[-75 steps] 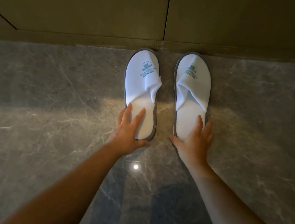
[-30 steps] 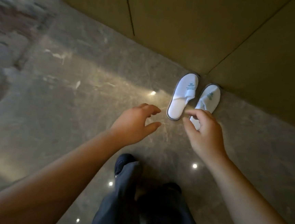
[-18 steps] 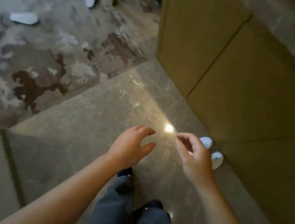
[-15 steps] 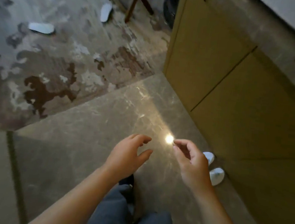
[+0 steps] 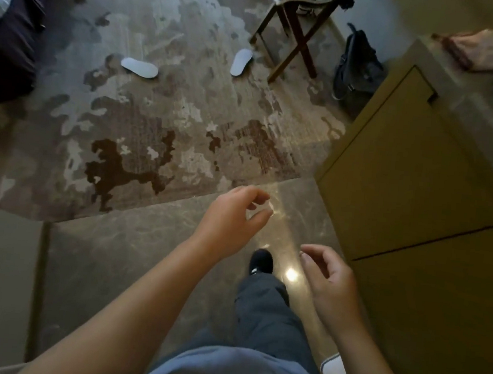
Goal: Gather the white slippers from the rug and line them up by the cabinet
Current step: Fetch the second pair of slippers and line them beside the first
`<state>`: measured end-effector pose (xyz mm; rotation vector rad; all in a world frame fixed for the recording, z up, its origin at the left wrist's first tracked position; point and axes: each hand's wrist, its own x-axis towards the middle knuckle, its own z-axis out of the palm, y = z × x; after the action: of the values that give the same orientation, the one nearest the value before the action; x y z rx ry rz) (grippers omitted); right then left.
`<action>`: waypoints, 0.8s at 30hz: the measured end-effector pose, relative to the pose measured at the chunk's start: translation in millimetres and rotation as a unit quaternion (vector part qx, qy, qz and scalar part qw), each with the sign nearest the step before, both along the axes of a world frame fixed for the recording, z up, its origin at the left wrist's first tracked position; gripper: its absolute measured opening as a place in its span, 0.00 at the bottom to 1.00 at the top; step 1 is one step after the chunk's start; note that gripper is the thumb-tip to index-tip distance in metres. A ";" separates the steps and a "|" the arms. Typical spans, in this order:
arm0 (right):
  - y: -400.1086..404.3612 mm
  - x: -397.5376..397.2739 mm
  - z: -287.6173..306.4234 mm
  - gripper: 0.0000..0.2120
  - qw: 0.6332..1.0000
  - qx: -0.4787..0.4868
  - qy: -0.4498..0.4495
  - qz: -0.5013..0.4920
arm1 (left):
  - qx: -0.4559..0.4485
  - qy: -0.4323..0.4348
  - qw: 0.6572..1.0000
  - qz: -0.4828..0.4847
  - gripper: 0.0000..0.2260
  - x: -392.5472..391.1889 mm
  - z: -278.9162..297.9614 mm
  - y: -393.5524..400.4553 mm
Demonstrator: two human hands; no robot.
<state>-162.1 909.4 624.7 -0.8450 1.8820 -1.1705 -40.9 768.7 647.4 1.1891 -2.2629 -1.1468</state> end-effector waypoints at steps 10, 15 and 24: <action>-273.7 -92.5 31.4 0.04 0.978 -0.038 0.057 0.198 | 0.029 -0.024 0.985 0.167 0.12 -38.0 10.6 -191.0; -420.1 -79.5 47.6 0.06 0.955 -0.069 0.063 0.281 | 0.067 -0.002 0.961 0.270 0.11 -21.8 -2.9 -267.2; -655.4 -54.5 26.8 0.04 0.951 -0.047 0.055 0.299 | 0.071 0.005 0.949 0.306 0.09 16.8 -10.3 -508.9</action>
<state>-216.5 254.0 651.5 -1.4358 1.4915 -0.8438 -24.1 259.8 637.1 1.7651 -1.6211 -1.0572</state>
